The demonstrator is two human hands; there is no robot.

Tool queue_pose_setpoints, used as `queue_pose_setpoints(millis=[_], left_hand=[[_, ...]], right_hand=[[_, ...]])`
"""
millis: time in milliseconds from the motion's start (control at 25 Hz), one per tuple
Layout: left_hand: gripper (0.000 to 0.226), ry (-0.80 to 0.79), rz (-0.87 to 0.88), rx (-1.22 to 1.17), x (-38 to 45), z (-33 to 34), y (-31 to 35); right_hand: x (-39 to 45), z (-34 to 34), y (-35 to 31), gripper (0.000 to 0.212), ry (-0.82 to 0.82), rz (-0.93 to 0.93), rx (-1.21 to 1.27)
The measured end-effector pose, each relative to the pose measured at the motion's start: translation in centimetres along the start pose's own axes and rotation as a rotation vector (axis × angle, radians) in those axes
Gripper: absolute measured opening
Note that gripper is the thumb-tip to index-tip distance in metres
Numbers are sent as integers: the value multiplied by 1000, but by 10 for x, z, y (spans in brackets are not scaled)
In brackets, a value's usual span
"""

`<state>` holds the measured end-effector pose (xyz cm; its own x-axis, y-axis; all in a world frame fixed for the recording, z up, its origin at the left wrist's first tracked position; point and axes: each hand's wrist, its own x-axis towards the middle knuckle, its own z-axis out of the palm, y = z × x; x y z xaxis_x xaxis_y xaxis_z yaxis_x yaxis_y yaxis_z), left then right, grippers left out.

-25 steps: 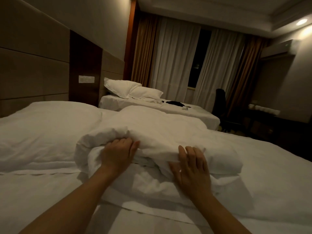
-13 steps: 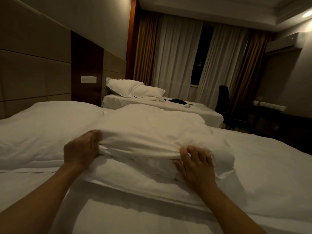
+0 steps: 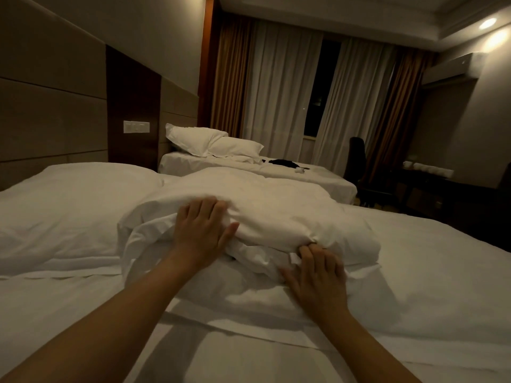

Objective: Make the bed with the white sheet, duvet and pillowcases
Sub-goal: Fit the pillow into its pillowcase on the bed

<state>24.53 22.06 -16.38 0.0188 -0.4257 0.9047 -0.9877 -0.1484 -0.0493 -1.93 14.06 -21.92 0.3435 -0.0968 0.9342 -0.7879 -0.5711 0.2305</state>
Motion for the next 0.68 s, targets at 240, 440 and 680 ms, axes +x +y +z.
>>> queue_pose_setpoints(millis=[240, 440, 680], left_hand=[[57, -99, 49, 41, -8, 6, -1], [56, -151, 33, 30, -11, 16, 2], [58, -150, 85, 1, -1, 21, 0]], right_hand=[[13, 8, 4, 51, -57, -51, -71], [20, 16, 9, 55, -105, -132, -57], [66, 11, 52, 65, -204, -209, 16]])
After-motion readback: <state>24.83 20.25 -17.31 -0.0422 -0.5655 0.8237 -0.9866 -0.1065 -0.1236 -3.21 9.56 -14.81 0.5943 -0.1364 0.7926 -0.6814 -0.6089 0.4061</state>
